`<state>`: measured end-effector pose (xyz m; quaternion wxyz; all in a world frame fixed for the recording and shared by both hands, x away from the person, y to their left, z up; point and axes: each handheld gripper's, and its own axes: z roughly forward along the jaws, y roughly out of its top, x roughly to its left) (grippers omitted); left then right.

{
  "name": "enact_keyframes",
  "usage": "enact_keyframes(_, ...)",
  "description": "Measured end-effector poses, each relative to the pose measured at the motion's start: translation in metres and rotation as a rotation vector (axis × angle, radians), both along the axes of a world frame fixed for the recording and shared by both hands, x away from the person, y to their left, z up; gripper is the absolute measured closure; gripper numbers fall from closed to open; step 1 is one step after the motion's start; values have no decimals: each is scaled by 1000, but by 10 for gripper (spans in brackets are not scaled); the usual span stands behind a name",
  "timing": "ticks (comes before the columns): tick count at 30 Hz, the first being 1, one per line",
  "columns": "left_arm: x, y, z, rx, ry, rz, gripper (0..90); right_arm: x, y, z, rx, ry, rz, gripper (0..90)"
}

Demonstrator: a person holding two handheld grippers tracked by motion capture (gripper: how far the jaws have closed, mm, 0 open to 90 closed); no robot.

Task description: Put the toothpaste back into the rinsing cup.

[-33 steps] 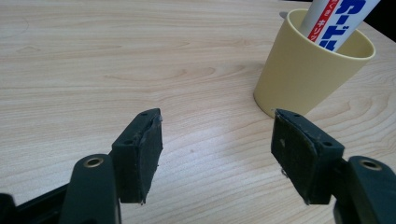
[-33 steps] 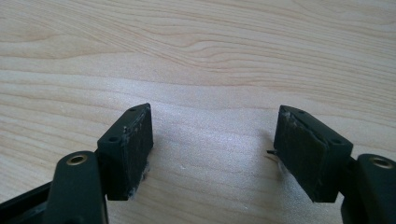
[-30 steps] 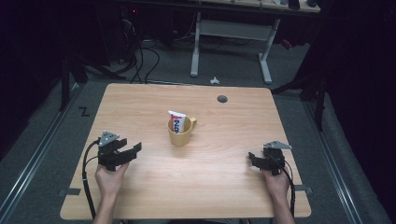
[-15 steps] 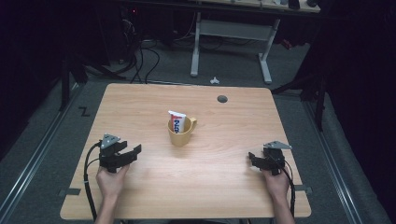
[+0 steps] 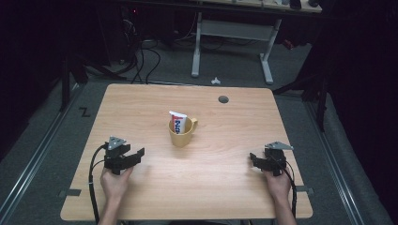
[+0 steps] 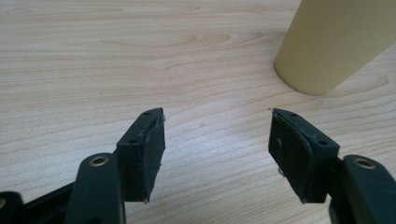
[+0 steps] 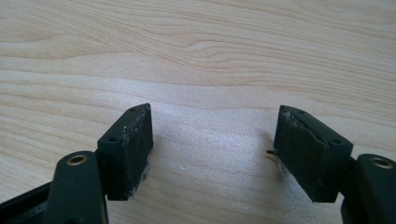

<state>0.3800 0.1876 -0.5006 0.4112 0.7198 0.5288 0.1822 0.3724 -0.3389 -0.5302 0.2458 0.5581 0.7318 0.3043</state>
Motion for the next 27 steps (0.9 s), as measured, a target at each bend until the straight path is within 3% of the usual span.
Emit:
enact_keyframes(12, 6, -4, -13, 52, 27, 15, 369, 0, 0, 0, 0, 0, 0, 283)
enact_keyframes(27, 12, -8, -25, 74, 34, 39, 371, 0, 0, 0, 0, 0, -1, 283)
